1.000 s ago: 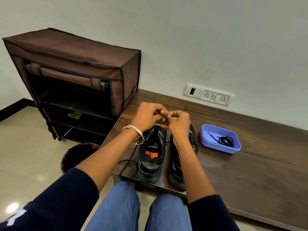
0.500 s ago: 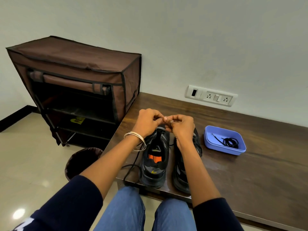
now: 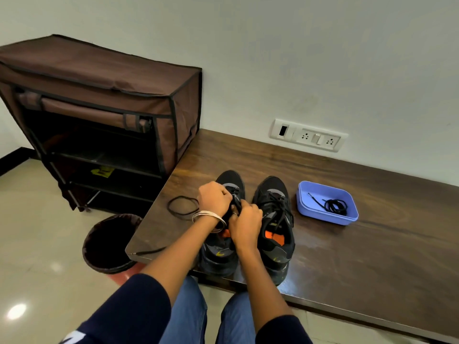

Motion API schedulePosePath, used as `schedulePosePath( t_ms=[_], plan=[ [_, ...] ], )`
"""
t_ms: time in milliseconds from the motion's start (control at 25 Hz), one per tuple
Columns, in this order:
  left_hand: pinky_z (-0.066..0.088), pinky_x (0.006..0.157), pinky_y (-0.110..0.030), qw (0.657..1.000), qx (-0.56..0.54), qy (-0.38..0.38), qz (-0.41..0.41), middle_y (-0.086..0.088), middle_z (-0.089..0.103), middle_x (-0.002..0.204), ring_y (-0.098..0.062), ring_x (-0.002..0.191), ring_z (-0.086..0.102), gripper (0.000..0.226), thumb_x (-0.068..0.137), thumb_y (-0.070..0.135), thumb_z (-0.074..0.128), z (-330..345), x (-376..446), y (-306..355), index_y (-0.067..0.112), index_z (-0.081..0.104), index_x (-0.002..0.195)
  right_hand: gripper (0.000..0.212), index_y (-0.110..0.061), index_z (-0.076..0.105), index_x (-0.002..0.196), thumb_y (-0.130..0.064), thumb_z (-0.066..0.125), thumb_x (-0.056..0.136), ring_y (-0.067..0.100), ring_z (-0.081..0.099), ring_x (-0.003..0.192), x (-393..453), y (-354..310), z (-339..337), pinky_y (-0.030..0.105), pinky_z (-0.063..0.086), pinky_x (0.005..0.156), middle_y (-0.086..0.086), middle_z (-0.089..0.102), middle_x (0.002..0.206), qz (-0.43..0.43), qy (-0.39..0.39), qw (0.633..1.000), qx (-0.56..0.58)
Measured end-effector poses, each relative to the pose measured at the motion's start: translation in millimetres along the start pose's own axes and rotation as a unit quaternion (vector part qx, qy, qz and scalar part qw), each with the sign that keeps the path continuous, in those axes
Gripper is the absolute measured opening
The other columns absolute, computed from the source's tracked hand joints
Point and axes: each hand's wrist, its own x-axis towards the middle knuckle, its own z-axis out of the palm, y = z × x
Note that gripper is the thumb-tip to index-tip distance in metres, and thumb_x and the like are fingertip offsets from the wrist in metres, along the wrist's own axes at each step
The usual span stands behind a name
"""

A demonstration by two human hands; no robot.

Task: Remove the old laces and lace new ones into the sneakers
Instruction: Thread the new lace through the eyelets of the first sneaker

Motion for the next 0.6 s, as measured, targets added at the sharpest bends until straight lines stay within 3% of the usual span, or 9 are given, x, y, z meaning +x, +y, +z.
schedulePosePath(
  t_ms=[360,600],
  plan=[
    [0.055,0.069,-0.037,1.000,-0.001,0.014,0.011,-0.006,0.070,0.084,-0.025,0.082,0.065,0.020,0.080,0.012,0.058,12.9,-4.5,-2.4,0.012,0.077,0.073,0.034,-0.012,0.056,0.131,-0.018,0.047,0.099,0.029,0.045,0.112,-1.1,1.5,5.0,0.033,0.036,0.091,0.017,0.061,0.117,0.024,0.051,0.993,0.106],
    [0.044,0.075,-0.024,0.999,-0.046,-0.001,-0.022,0.000,0.067,0.101,-0.019,0.095,0.062,0.013,0.084,0.020,0.066,15.1,-3.4,-6.7,0.020,0.079,0.087,0.037,-0.015,0.056,0.133,-0.016,0.049,0.096,0.028,0.043,0.116,-0.5,2.0,4.6,0.031,0.034,0.094,0.015,0.058,0.120,0.022,0.032,0.992,0.118]
  ],
)
